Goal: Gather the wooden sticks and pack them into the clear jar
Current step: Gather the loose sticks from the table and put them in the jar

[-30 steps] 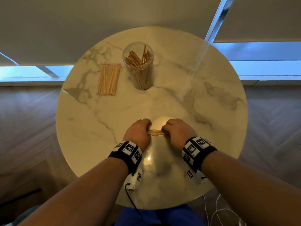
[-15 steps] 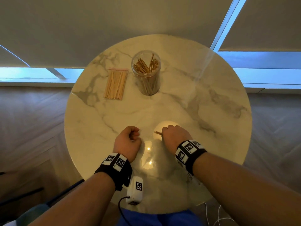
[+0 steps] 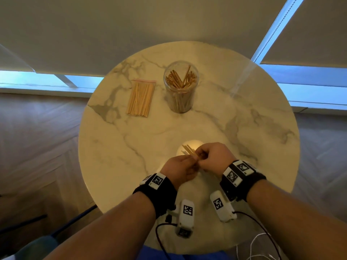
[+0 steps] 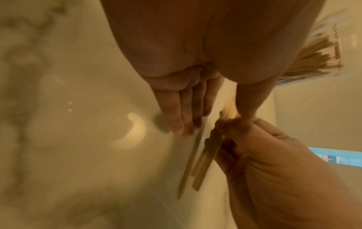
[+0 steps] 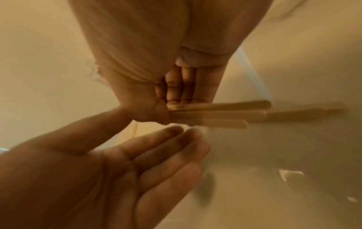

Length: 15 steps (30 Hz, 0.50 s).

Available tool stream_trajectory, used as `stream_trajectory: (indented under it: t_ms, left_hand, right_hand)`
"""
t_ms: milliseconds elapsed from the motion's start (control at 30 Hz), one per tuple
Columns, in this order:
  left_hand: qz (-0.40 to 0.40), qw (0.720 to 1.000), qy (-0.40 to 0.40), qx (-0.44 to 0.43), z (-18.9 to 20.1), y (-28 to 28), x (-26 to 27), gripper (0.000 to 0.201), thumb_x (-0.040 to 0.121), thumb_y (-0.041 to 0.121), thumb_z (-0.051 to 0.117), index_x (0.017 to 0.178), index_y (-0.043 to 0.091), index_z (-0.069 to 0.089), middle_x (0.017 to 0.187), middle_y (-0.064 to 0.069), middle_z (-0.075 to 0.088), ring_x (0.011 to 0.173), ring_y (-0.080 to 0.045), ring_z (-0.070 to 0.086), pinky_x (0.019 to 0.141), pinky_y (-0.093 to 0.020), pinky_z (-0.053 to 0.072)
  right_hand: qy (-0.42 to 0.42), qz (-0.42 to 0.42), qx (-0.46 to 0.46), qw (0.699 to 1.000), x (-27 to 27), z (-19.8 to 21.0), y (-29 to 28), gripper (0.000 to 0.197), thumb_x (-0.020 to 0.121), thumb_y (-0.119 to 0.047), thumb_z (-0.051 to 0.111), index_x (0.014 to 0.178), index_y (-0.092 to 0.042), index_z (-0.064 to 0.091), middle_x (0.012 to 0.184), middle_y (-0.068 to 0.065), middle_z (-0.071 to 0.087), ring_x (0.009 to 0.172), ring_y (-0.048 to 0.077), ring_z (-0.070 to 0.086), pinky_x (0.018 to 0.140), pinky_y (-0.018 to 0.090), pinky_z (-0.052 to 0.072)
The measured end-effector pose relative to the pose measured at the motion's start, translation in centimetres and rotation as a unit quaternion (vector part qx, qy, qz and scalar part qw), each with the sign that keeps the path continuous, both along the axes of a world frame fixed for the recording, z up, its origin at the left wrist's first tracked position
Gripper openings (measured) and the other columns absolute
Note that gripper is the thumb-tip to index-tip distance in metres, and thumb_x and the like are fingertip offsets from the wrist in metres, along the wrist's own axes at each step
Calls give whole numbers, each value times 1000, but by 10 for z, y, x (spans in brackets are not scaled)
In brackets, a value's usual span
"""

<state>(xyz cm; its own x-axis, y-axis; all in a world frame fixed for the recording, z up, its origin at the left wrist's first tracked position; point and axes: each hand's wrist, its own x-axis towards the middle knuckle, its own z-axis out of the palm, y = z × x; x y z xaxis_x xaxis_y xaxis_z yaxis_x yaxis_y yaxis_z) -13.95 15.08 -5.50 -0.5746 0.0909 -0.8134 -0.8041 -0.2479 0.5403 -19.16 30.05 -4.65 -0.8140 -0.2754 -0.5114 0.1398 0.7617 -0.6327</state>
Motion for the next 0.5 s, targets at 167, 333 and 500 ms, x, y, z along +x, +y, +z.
stream_trajectory:
  t_ms: [167,333,500]
  left_hand:
    - [49,999,19,7,5,-2,-7,25,106,9,48,105,2,71,96,-20,73,79,-27,71,80,-39,60]
    - [114,993,-8,-32,7,-16,-14,30,110,16,41,92,2,61,75,-14,71,66,-26,71,70,-36,60]
    - [99,992,-35,-63,8,-26,-14,28,108,18,40,90,6,58,59,-5,49,52,-21,49,57,-32,45]
  right_hand:
    - [-9,-4,-77,997,6,5,-8,13,81,-21,78,93,-26,82,75,-6,76,72,6,71,72,25,58]
    - [60,-45,104,992,10,-6,8,16,91,-35,70,102,-27,78,99,-5,73,94,17,68,88,36,56]
    - [61,140,237,959,18,-13,-5,34,106,-23,37,125,-19,66,118,6,65,108,27,63,96,39,52]
